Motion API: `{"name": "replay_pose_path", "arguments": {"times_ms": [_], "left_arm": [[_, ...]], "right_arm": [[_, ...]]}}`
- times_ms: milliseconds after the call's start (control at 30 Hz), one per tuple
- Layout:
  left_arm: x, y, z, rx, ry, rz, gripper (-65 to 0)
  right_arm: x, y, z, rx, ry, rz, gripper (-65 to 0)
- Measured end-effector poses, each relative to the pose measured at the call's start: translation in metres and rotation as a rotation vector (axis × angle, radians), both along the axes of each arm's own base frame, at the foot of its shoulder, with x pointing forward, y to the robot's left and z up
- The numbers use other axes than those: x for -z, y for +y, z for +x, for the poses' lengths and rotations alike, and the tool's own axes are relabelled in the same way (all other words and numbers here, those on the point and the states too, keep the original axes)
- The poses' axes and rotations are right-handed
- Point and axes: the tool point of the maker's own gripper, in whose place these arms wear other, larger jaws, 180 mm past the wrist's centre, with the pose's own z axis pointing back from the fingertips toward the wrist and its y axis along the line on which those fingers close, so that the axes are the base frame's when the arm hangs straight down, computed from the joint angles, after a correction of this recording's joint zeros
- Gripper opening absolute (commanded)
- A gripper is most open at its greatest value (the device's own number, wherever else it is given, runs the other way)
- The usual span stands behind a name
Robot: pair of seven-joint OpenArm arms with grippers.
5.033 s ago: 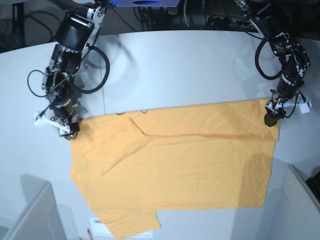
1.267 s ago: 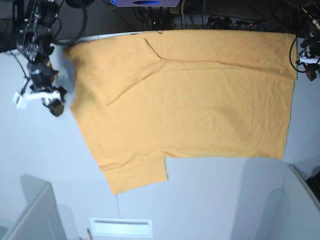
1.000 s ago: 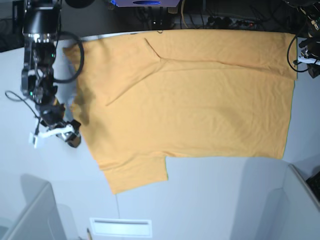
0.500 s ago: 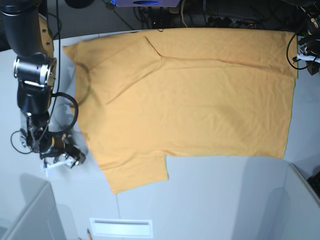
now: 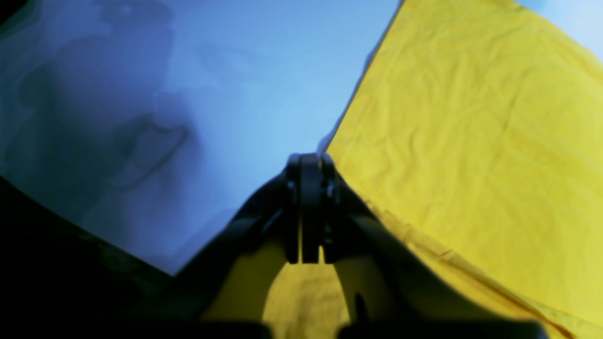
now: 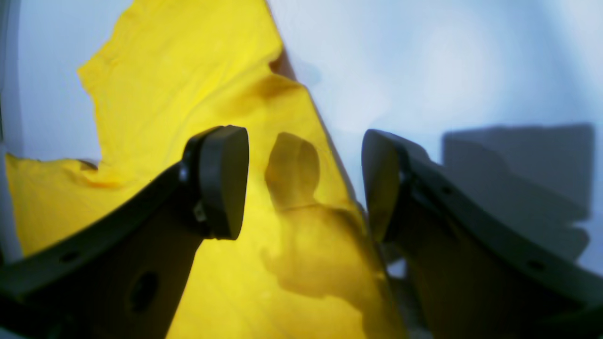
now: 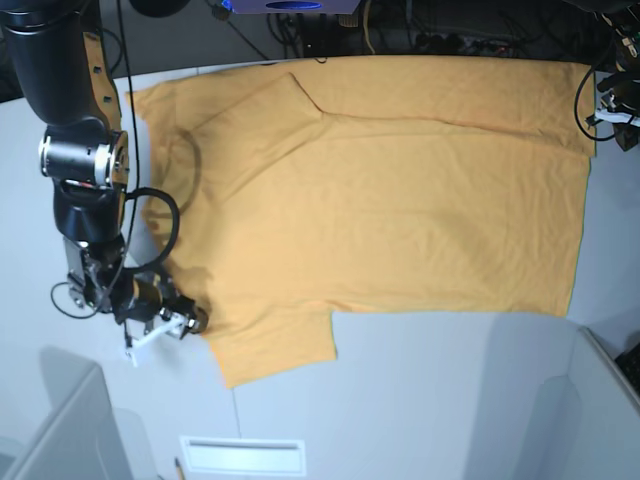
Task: Fold the T-shirt properly
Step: 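Release the shirt and move the right gripper to the hem corner, then move the left gripper to the other hem corner and grasp it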
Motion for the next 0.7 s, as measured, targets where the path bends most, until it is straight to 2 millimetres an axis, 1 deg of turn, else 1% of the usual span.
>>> {"name": "replay_pose_path", "arguments": {"times_ms": [200,333,400,533,600,700], "left_arm": [[0.000,0.000,0.000,-0.001,0.001,-0.001,-65.0],[0.001,0.000,0.000,-0.001,0.001,-0.001,-65.0],[0.001,-0.001,0.000,0.002,0.003,-0.002,-65.0],[0.001,-0.002,0.003,0.006,0.000,-0.004,-65.0],[0.004,-0.007,0.013,0.040,0.007,-0.007,-65.0],[0.002,-0.019,0.038,0.153,0.020,0.008,-65.0]], "right_arm": [[0.000,0.021,0.003,-0.038,-0.018,-0.001,-29.6],[0.001,0.021,0.003,-0.043,-0.021,-0.005,-30.5],[0.002,0.021,0.002,-0.044,-0.018,-0.006,-36.3],[0.007,0.017,-0.003,-0.035,-0.013,-0.010,-55.4],[0.010,0.018,-0.005,-0.040,0.002,-0.013,-65.0],[0.011,0.019,-0.006,-0.038,0.004,-0.009,-65.0]]}}
